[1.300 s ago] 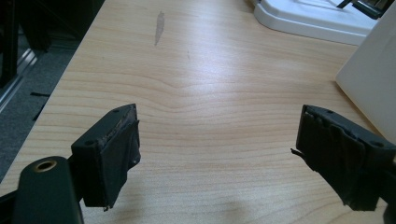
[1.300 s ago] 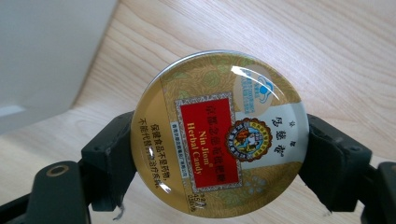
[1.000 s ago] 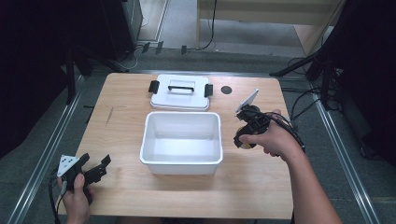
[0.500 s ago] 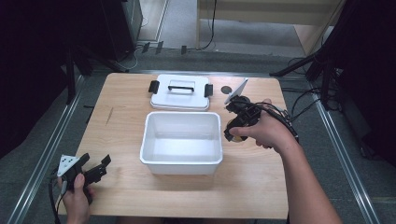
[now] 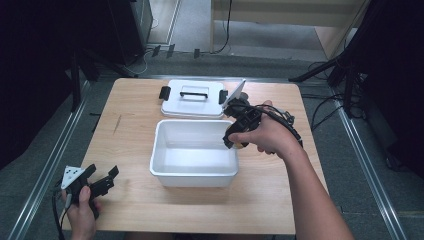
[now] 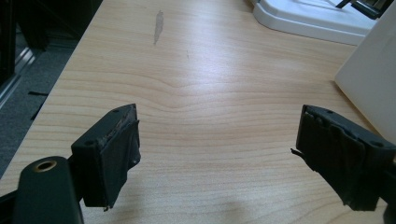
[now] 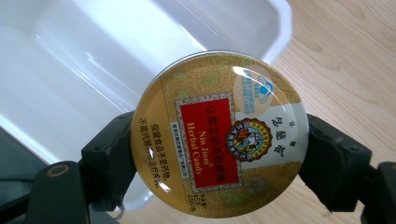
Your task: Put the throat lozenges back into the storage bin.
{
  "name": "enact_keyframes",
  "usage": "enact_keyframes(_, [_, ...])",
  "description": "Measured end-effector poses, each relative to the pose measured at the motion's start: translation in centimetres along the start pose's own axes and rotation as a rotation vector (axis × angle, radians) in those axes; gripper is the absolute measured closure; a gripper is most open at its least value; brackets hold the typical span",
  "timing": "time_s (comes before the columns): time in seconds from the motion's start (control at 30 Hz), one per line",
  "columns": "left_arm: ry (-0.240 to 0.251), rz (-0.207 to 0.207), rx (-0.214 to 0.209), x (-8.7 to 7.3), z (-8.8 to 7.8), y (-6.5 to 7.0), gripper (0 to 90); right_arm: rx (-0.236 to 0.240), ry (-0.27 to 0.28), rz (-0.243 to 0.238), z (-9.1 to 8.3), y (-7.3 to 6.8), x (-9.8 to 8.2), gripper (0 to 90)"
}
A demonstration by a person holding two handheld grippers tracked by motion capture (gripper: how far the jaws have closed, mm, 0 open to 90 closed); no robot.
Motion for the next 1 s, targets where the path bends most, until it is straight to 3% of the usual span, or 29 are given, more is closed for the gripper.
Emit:
enact_keyframes(0.17, [0.001, 0.0, -0.001, 0.0, 0.0, 0.0, 13.7, 0.009, 0.019, -0.039, 0.4, -1.0, 1.0, 19.9])
enact_keyframes(0.33, [-0.001, -0.002, -0.002, 0.0, 0.0, 0.0, 13.7, 0.001, 0.048, -0.146, 0.9, -1.8, 1.4, 19.9])
enact_keyframes(0.37, [-0.001, -0.002, -0.002, 0.0, 0.0, 0.0, 13.7, 0.001, 0.048, -0.146, 0.9, -1.8, 1.4, 19.9])
enact_keyframes(0.4, [-0.001, -0.003, -0.002, 0.0, 0.0, 0.0, 13.6, -0.003, 0.059, -0.204, 1.3, -2.1, 1.5, 19.9])
enact_keyframes(0.57, [-0.002, -0.004, -0.003, 0.0, 0.1, 0.0, 13.7, -0.007, 0.078, -0.331, 2.1, -2.6, 1.4, 19.9])
enact_keyframes(1.0, [-0.005, -0.004, -0.007, 0.0, 0.1, -0.1, 13.7, 0.006, 0.053, -0.449, 4.7, -3.0, 1.1, 19.9])
Point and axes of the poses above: each handheld gripper's, and its own axes: z roughly forward along the jaws, x roughly out of its top, y roughly to its right, the point moved 1 cm from there along z, roughly forward along the jaws, and after that the axes turned 6 degrees about -z, right-handed, at the moved point
